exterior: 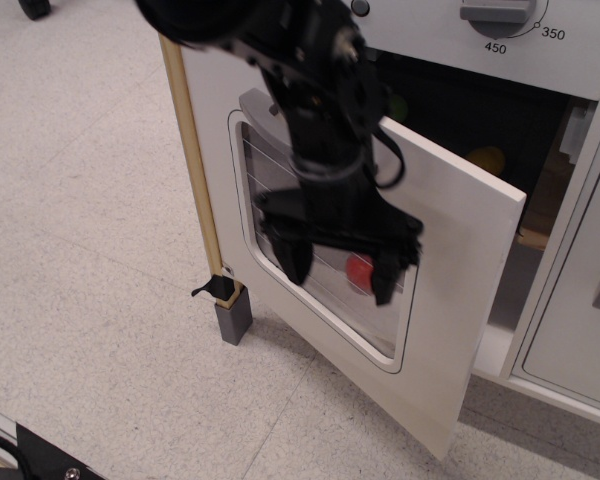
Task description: Close oven
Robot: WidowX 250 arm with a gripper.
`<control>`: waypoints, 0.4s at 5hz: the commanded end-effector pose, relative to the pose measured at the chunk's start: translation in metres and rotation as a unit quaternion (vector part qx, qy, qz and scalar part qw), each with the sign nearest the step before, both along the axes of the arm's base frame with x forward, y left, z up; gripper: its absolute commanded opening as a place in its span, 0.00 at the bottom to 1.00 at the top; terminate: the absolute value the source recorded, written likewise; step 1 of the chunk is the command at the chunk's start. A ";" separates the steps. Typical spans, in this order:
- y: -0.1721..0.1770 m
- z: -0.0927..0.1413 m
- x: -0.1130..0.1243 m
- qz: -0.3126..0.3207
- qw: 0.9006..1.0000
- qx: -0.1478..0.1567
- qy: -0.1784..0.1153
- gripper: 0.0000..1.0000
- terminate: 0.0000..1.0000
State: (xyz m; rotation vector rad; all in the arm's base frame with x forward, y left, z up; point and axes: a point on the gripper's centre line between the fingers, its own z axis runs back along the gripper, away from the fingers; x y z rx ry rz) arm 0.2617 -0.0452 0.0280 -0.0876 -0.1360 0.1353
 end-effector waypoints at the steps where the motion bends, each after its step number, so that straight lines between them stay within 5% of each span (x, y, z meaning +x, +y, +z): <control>1: -0.020 0.009 0.034 -0.012 0.998 -0.033 -0.045 1.00 0.00; 2: -0.027 0.013 0.049 -0.013 0.998 -0.039 -0.055 1.00 0.00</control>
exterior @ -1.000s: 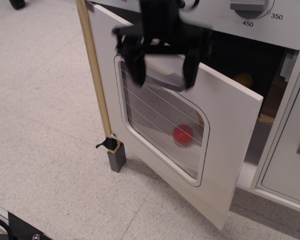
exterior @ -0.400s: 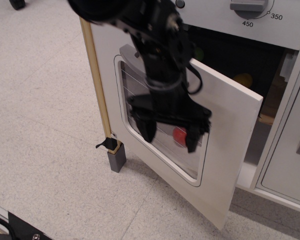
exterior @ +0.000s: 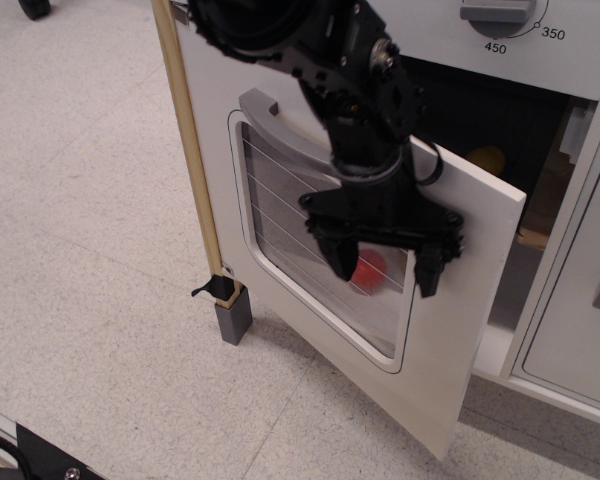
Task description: Close oven
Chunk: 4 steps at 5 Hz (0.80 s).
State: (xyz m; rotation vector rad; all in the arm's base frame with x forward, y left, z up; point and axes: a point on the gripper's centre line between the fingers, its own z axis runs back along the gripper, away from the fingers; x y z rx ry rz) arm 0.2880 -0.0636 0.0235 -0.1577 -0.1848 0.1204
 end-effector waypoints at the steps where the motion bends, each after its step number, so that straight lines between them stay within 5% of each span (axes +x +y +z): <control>1: -0.014 0.018 0.037 -0.004 0.999 -0.007 -0.041 1.00 0.00; 2: -0.016 0.017 0.061 0.007 0.997 0.004 -0.073 1.00 0.00; 4: -0.015 0.012 0.089 0.027 0.996 0.015 -0.080 1.00 0.00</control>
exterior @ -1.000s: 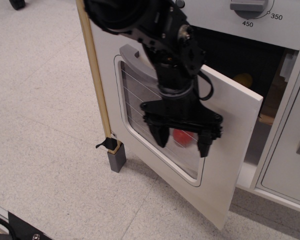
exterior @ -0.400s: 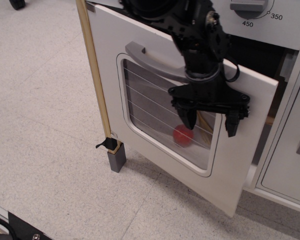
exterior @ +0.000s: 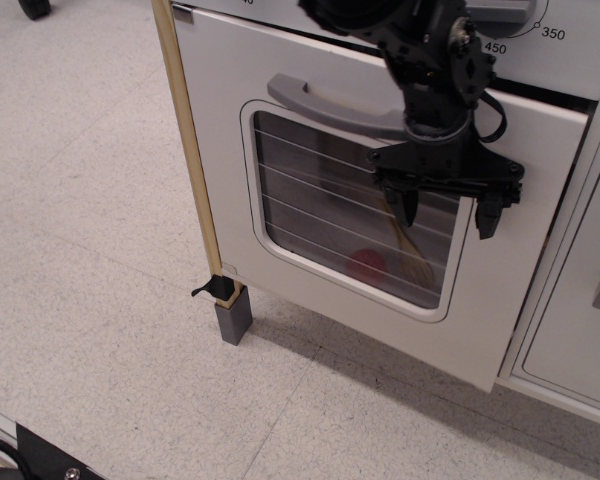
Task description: Close oven
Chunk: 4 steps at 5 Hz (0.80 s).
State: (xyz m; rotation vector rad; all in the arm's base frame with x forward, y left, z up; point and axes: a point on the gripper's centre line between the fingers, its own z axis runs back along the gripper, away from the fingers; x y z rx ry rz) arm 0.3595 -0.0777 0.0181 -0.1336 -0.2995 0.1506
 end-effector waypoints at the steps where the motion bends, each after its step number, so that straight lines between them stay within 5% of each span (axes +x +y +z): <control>1: 0.000 0.017 0.020 0.005 1.000 0.003 -0.026 1.00 0.00; 4: 0.007 0.022 0.007 0.003 1.000 0.010 0.000 1.00 0.00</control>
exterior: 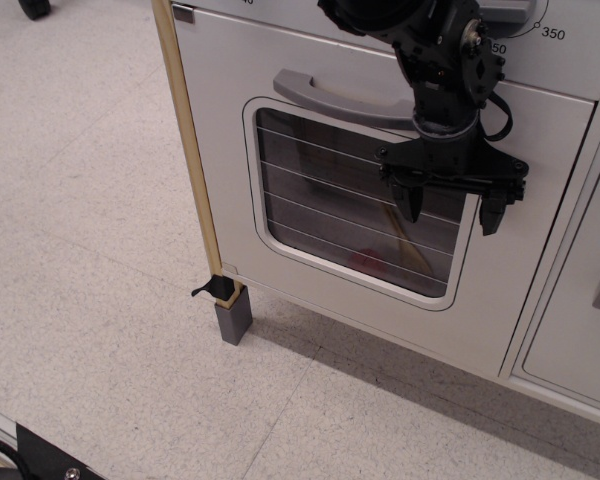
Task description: Close oven
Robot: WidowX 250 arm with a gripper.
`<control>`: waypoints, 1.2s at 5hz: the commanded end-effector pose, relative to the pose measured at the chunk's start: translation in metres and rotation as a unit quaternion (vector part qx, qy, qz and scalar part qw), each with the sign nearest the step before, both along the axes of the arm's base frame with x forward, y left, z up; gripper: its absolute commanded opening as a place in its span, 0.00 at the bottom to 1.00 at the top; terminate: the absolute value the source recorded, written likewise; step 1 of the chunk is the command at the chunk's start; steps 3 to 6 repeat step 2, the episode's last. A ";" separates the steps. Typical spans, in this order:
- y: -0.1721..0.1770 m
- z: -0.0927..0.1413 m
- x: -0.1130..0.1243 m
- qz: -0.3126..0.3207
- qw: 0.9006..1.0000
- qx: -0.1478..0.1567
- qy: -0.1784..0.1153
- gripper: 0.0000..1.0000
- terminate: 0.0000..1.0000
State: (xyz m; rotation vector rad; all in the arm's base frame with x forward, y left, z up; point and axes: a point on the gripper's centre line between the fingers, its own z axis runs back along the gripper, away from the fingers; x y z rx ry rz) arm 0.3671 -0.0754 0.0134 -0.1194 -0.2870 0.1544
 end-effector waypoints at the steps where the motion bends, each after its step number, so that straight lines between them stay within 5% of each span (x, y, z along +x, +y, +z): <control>1: 0.005 0.027 -0.001 0.001 1.000 0.003 -0.007 1.00 0.00; 2: 0.005 0.027 -0.001 0.001 1.000 0.003 -0.007 1.00 1.00; 6: 0.005 0.027 -0.001 0.001 1.000 0.003 -0.007 1.00 1.00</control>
